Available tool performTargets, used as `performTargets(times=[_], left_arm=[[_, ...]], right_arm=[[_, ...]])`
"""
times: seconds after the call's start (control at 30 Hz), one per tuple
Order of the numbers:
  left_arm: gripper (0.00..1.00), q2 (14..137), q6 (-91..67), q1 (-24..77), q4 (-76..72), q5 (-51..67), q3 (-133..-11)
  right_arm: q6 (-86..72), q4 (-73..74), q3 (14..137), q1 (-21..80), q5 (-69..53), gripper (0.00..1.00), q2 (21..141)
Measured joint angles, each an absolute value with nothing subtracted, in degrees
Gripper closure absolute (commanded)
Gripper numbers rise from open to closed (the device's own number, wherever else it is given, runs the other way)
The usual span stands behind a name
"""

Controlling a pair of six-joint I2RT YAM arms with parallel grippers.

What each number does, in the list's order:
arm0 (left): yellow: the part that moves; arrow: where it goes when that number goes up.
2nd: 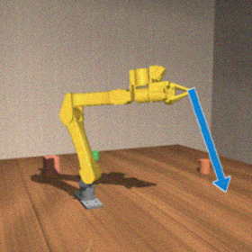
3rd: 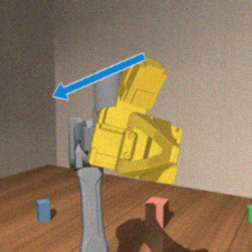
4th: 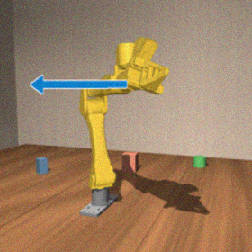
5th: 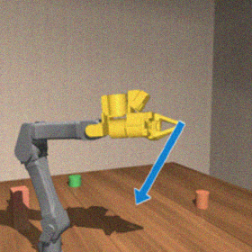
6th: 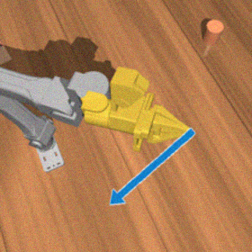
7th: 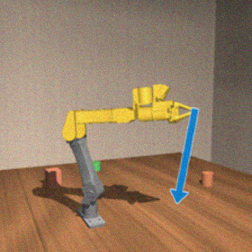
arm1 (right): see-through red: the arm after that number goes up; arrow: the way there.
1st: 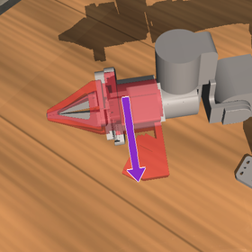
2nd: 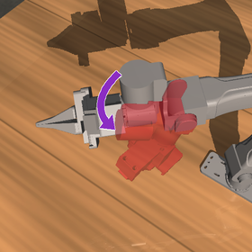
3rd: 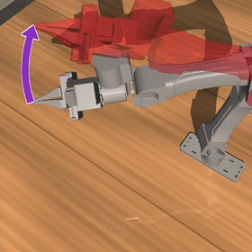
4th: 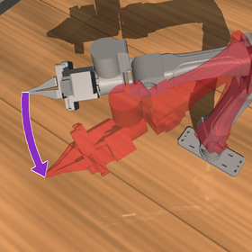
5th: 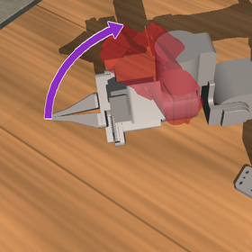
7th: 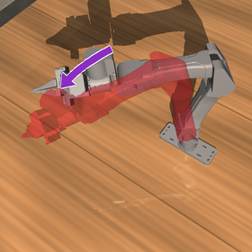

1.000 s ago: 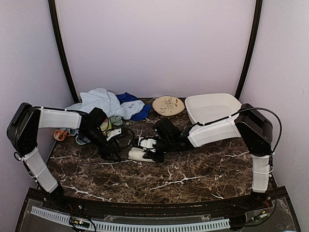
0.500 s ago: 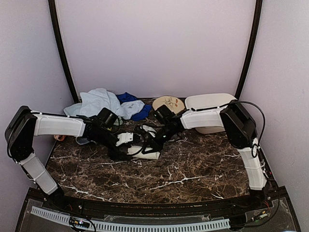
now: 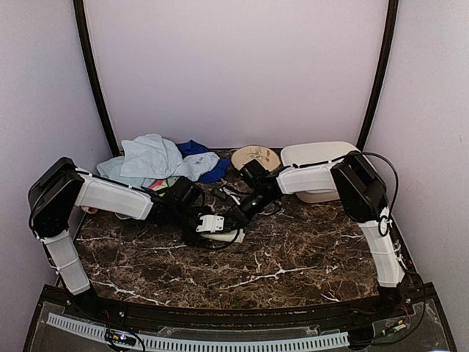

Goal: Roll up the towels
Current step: Roll the towel at the center of the board.

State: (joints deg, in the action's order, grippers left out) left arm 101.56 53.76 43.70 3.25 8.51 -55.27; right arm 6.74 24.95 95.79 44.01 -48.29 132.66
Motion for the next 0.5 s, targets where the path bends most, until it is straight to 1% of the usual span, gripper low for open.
performTargets(times=[0.1,0.2,0.27,0.33,0.43,0.5], left_arm=[[0.3,102.8,54.76,44.38,0.01,6.68,-55.18],[0.36,103.53,55.81,44.99,-3.36,5.02,-54.68],[0.42,103.98,56.45,45.3,-4.58,4.32,-54.59],[0.5,104.64,57.28,45.65,-5.85,3.92,-54.61],[0.62,105.56,58.08,45.89,-6.98,3.97,-54.87],[0.69,106.21,57.91,45.8,-5.89,4.64,-55.88]], right_arm=[[5.8,25.21,95.96,43.77,-49.39,0.8,132.99],[5.19,25.82,96.27,43.57,-50.06,0.79,133.19],[4.97,26.5,96.51,43.22,-50.22,0.77,133.19],[4.36,27.16,96.68,42.61,-50.52,0.71,133.19],[2.66,27.53,96.64,41.6,-51.0,0.66,133.19],[1.65,26.5,95.55,40.97,-51.0,0.58,132.62]])
